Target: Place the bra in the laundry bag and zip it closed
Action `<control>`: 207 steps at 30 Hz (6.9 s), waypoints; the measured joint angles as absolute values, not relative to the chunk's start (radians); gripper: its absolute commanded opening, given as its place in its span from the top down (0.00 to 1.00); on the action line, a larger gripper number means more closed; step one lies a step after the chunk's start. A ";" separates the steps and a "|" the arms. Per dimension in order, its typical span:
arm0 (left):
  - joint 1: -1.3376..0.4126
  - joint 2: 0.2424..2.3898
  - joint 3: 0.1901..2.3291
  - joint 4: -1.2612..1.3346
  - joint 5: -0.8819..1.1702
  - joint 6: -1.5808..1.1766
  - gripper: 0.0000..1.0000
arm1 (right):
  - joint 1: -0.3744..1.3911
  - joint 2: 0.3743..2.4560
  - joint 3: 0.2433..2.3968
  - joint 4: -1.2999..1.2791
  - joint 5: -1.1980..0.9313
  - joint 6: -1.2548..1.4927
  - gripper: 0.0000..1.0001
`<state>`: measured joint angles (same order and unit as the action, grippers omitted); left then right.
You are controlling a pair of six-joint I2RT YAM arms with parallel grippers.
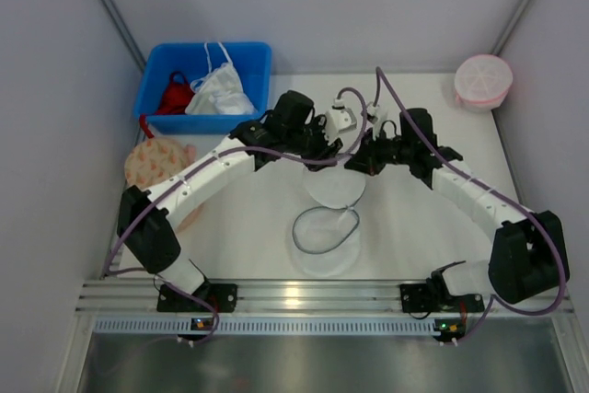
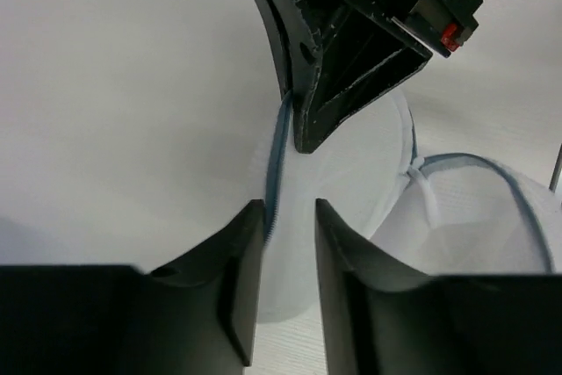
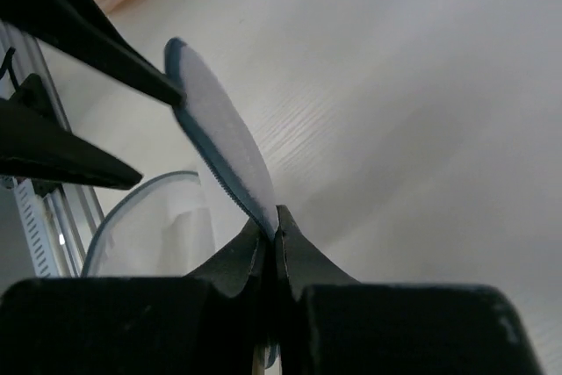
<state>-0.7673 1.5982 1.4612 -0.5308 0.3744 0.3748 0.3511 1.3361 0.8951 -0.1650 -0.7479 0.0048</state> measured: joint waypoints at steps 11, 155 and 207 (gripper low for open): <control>-0.501 1.492 1.385 -0.524 0.374 -0.022 0.32 | 0.224 1.255 0.971 -0.105 -0.571 0.214 1.00; -0.241 1.270 1.331 -0.410 1.396 -0.427 1.00 | 0.544 1.121 1.312 -0.421 -0.676 -0.637 0.00; -0.892 1.181 0.632 -0.253 0.347 0.540 0.40 | 0.605 1.350 1.252 -0.619 -0.014 -0.412 1.00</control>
<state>-0.8917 1.1809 0.6323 -0.2535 0.3473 0.5404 0.6048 1.3502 1.2518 -0.6193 -0.0143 -0.4118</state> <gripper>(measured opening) 0.600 0.012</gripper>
